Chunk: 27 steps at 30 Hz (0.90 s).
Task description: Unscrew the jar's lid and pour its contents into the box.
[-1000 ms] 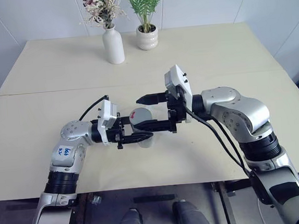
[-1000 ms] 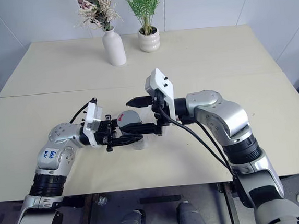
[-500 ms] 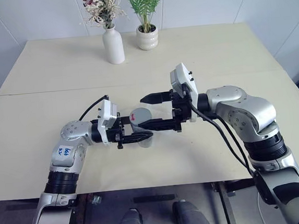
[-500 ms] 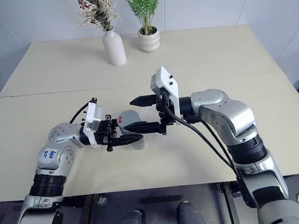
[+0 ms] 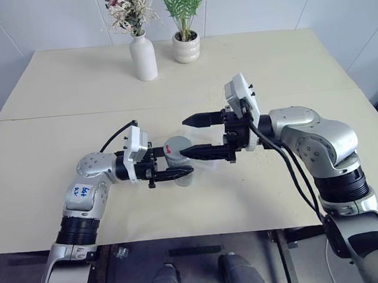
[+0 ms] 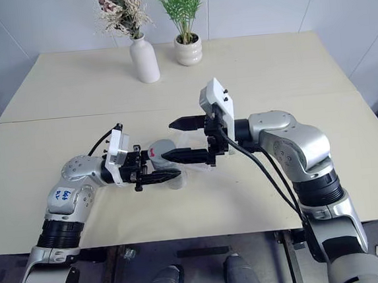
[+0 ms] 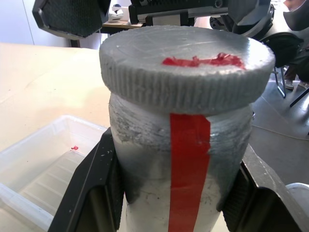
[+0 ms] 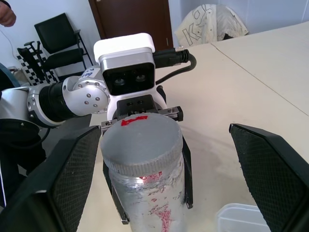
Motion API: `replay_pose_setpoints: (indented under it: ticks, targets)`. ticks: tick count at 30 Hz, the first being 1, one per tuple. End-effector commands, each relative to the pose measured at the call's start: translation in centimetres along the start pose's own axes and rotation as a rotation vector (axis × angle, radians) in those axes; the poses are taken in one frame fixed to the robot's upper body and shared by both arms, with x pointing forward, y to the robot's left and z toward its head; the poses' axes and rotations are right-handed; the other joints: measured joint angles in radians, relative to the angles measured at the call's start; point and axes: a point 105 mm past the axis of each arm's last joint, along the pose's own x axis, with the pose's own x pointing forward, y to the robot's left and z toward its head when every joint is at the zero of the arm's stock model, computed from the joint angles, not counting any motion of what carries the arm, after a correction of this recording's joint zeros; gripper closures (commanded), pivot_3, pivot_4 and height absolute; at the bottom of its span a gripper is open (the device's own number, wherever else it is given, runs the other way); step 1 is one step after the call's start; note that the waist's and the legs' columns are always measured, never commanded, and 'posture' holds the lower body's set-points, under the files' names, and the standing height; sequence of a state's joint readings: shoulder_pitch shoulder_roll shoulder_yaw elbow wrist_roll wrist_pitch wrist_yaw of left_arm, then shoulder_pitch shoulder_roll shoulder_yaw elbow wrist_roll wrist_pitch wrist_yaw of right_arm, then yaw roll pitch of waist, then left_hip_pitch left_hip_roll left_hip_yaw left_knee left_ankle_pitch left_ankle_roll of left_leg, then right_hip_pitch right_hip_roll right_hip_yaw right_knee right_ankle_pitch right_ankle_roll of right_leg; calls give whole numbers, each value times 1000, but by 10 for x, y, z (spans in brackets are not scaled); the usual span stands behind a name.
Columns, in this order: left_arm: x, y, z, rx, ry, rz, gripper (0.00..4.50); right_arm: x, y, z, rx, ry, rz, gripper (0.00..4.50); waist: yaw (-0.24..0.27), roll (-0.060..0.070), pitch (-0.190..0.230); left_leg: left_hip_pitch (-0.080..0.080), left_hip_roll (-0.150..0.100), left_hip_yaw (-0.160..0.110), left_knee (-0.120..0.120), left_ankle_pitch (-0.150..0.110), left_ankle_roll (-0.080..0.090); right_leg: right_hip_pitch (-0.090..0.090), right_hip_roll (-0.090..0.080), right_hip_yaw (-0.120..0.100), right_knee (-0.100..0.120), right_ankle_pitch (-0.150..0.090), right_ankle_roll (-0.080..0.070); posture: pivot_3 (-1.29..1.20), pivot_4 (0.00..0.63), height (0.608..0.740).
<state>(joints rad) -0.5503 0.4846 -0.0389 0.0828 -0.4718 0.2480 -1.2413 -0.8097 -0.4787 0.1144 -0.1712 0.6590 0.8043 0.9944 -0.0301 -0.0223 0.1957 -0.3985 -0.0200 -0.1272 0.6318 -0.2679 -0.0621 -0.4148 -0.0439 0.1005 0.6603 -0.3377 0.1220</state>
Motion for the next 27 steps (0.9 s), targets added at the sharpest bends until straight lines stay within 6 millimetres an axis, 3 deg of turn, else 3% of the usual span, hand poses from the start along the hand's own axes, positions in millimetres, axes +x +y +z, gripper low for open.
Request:
replay_pose_setpoints:
  ticks: [1, 12, 27]
  targets:
    - [2, -1, 10, 48, -16, -18, 2366, -4, 5, 9, -24, -22, 22, 20, 0, 0, 0, 0, 0, 0, 0, 0, 0, 0, 0, 0, 0, 0, 0, 0, 150, 740]
    - [1, -2, 10, 45, -13, -18, 2366, -2, 13, 21, -14, -70, 57, 20, 0, 0, 0, 0, 0, 0, 0, 0, 0, 0, 0, 0, 0, 0, 0, 0, 150, 740]
    - [3, -3, 9, 41, -18, -25, 2366, 29, 14, 7, -46, 5, 76, 20, 0, 0, 0, 0, 0, 0, 0, 0, 0, 0, 0, 0, 0, 0, 0, 0, 150, 740]
